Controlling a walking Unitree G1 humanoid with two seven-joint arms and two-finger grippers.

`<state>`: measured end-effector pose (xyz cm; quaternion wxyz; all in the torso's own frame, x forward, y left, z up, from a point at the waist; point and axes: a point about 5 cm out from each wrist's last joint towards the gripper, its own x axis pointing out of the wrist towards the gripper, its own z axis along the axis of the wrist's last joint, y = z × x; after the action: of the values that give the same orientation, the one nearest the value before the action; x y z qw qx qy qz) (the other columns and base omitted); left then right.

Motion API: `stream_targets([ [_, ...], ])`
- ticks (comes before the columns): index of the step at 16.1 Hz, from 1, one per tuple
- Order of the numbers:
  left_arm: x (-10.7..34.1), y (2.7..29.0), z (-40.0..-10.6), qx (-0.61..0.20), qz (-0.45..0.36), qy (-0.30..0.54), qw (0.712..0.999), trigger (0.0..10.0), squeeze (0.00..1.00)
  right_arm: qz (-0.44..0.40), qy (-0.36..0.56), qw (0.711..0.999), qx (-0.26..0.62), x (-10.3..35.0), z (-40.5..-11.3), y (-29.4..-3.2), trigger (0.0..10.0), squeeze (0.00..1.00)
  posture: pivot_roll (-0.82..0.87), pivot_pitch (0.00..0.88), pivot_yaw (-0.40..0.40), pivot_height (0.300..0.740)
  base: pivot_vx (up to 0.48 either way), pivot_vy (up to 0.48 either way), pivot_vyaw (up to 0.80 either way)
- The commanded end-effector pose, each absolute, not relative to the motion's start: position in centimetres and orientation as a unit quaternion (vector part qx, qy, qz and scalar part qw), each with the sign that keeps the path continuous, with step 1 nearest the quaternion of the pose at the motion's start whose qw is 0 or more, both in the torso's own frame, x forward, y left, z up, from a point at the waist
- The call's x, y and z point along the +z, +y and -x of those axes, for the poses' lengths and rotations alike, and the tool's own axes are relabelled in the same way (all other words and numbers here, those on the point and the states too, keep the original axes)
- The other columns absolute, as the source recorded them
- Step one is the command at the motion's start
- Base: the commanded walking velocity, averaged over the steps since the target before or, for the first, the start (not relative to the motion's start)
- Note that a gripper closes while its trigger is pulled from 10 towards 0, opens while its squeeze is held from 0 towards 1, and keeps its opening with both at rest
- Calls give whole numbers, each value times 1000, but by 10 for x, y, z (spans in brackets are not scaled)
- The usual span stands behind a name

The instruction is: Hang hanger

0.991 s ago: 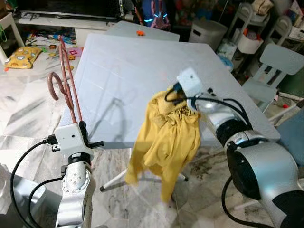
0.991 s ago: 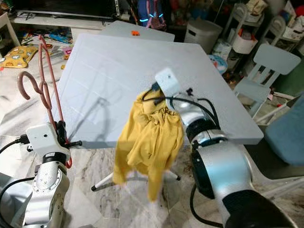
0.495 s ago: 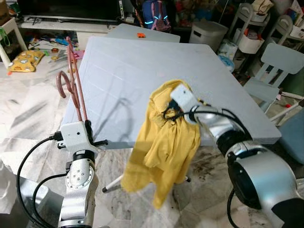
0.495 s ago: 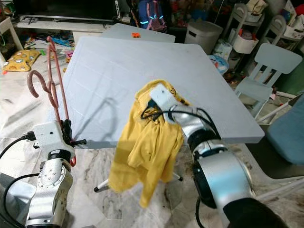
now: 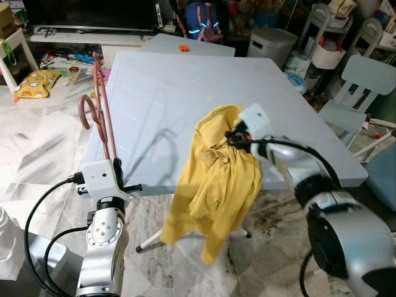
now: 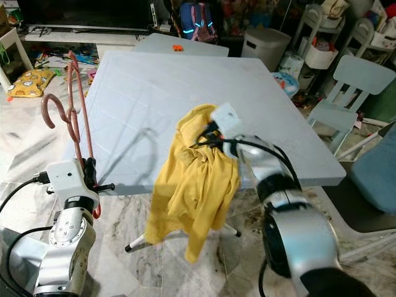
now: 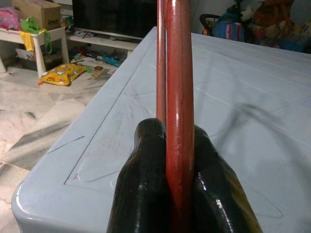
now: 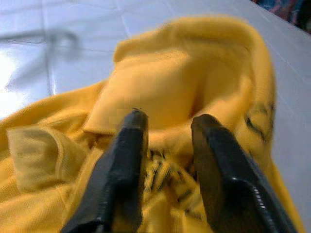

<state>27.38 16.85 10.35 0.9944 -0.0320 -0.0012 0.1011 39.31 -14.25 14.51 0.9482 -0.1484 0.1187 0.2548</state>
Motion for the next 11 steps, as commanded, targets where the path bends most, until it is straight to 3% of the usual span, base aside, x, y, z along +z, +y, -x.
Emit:
stream_targets([
  [1, 101, 163, -275, 84, 33, 8, 996, 10000, 0, 142, 117, 953, 239, 148, -393, -153, 10000, 1000, -43, 0, -75, 740, 0, 0, 0],
  [6, 101, 159, -282, 63, 33, 12, 997, 10000, 0, 137, 157, 939, 272, 130, -375, -180, 10000, 1000, -85, 0, -39, 740, 0, 0, 0],
  [11, 103, 156, -287, 55, 33, 9, 998, 10000, 0, 132, 161, 938, 279, 133, -371, -187, 10000, 1000, -85, 0, -32, 740, 0, 0, 0],
])
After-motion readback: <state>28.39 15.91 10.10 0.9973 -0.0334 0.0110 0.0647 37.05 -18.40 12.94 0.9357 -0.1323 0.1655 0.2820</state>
